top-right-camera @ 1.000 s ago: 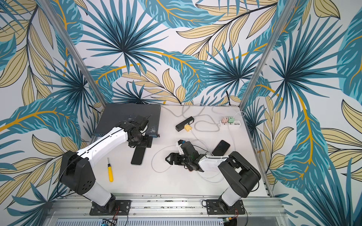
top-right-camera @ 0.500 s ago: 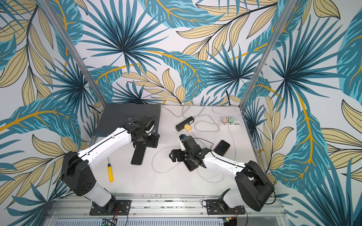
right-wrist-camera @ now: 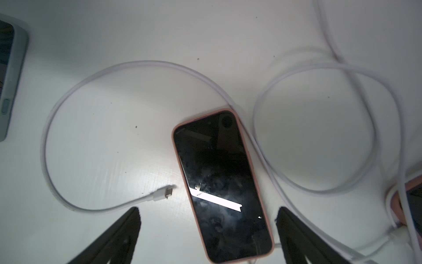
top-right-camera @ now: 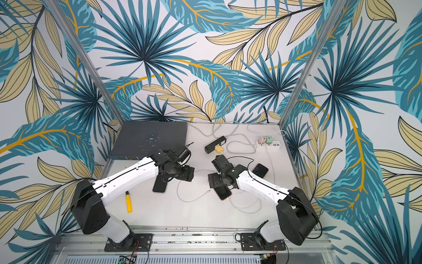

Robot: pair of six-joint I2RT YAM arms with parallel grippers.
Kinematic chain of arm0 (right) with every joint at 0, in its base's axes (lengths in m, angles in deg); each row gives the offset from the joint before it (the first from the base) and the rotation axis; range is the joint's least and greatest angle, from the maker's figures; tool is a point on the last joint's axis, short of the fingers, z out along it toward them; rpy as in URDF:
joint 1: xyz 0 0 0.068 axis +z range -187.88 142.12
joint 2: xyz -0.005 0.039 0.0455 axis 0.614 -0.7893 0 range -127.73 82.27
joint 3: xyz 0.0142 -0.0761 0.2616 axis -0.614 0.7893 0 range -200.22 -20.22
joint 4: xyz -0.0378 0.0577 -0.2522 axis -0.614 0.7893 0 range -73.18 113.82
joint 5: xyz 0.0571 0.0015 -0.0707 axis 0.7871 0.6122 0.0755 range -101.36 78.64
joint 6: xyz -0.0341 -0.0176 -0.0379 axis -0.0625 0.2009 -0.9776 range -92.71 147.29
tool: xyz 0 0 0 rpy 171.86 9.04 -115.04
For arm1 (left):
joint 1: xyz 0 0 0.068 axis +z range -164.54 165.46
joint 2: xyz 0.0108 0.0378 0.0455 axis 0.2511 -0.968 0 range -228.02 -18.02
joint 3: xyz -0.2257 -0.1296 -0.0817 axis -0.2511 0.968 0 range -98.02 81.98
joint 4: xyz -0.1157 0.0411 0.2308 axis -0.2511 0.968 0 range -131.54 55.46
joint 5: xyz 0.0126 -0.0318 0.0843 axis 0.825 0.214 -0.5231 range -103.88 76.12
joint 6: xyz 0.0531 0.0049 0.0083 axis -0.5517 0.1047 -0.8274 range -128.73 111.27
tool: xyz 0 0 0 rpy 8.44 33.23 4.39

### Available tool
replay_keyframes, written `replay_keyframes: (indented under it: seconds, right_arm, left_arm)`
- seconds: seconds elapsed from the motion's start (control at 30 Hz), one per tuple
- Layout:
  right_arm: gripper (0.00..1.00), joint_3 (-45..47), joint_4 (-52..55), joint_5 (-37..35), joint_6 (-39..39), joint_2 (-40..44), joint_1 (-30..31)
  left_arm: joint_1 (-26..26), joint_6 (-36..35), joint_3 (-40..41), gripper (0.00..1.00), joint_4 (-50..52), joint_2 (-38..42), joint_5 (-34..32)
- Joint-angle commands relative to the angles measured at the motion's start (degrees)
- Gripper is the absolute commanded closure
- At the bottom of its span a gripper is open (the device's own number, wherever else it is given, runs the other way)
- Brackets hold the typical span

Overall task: Unplug the charging cable from the phone
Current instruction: Pick up the phone at the center of the board.

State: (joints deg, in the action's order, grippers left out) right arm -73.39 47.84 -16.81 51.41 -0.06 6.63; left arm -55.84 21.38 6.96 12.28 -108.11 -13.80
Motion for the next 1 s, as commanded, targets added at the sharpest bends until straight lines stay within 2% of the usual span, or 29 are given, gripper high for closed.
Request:
replay_keyframes:
  seconds: [0.0, 0.33, 0.97]
  right_arm:
    - [0.11, 1.7, 4.1, -1.1, -1.9, -0.5, -1.6]
    - [0.05, 3.9, 1.8, 4.9, -6.0, -4.9, -1.9]
    - [0.05, 2.6, 2.1, 6.4, -9.3, -8.0, -1.9]
  left_arm:
    - [-0.3, 1.7, 2.3, 0.11, -2.6, 2.4, 1.2]
    - [-0.6, 2.3, 3.5, 0.12, -4.5, 2.5, 2.7]
    - [-0.6, 2.7, 4.8, 0.12, -5.8, 1.5, 3.3]
